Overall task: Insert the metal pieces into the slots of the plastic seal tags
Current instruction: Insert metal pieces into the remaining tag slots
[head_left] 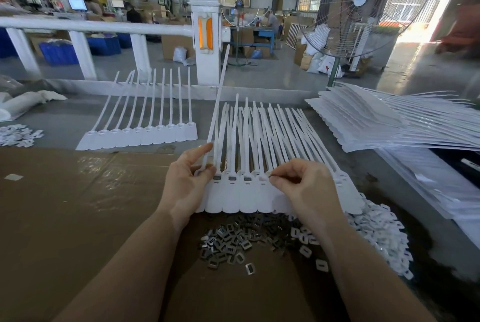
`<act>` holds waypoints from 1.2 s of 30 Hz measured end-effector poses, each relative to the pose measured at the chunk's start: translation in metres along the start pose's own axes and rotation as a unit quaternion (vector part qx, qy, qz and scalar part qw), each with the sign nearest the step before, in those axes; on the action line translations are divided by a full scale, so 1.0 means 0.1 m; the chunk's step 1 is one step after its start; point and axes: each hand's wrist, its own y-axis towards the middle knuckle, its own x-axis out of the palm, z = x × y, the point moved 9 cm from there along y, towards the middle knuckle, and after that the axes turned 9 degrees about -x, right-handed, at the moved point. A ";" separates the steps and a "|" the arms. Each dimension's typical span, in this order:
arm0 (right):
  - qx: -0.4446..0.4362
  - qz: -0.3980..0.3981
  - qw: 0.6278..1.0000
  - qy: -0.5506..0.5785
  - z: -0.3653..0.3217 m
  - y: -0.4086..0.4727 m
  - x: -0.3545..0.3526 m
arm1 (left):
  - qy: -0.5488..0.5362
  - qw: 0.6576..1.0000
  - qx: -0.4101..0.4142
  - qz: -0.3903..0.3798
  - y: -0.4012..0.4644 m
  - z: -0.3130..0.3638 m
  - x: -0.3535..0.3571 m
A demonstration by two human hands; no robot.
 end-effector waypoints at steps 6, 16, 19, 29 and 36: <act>0.018 -0.034 0.998 -0.045 0.01 0.14 0.00 | -0.007 1.000 -0.005 -0.005 0.00 -0.01 0.00; -0.023 -0.086 0.986 -0.141 -0.06 0.22 0.19 | -0.025 0.999 -0.020 -0.012 0.02 -0.07 0.01; -0.031 -0.096 0.982 -0.159 -0.06 0.24 0.21 | -0.024 0.999 -0.022 -0.014 0.02 -0.07 0.01; -0.007 -0.106 0.986 -0.125 0.02 0.26 0.24 | -0.022 0.999 -0.027 -0.015 0.00 -0.06 0.01; 0.020 -0.108 0.988 -0.104 0.06 0.26 0.26 | -0.025 0.999 -0.029 -0.018 0.02 -0.06 0.01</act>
